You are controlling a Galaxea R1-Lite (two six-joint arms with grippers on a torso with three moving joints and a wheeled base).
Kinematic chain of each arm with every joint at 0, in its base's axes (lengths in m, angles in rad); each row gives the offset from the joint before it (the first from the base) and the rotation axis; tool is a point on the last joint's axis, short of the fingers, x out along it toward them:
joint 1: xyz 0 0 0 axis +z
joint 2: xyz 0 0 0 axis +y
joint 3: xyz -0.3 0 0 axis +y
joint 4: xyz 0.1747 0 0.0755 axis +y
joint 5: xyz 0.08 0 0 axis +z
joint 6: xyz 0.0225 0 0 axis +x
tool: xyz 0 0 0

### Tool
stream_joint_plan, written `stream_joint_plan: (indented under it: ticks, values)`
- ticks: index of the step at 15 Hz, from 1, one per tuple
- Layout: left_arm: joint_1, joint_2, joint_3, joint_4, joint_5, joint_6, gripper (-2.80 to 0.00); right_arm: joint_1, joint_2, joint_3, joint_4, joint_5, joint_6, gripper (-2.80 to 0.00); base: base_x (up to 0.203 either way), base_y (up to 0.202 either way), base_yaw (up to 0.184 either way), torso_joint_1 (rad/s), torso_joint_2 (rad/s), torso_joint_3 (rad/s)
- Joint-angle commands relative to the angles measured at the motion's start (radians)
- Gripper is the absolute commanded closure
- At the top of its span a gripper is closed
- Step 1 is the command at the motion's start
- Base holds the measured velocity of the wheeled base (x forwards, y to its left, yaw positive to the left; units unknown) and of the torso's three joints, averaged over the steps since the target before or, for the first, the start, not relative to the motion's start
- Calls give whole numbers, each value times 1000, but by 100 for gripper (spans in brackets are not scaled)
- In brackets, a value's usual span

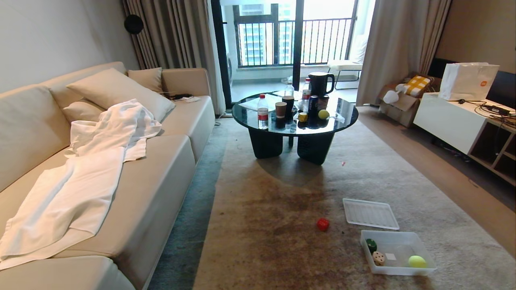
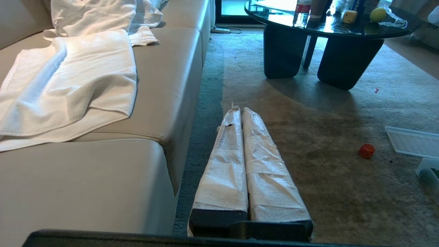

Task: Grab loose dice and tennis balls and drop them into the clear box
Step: Find toys out of the box

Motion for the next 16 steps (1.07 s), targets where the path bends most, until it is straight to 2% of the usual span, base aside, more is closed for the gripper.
stream_joint_plan:
  ticks: [1,16]
  values:
    - [0,0,0,0,0,0,0,1,2,0,1,0,-1,0,0,0,0,0,0,0]
    - [0,0,0,-2,0,-2,0,1,-2,3,-4,0,2,0,181,0,0,3,3,2]
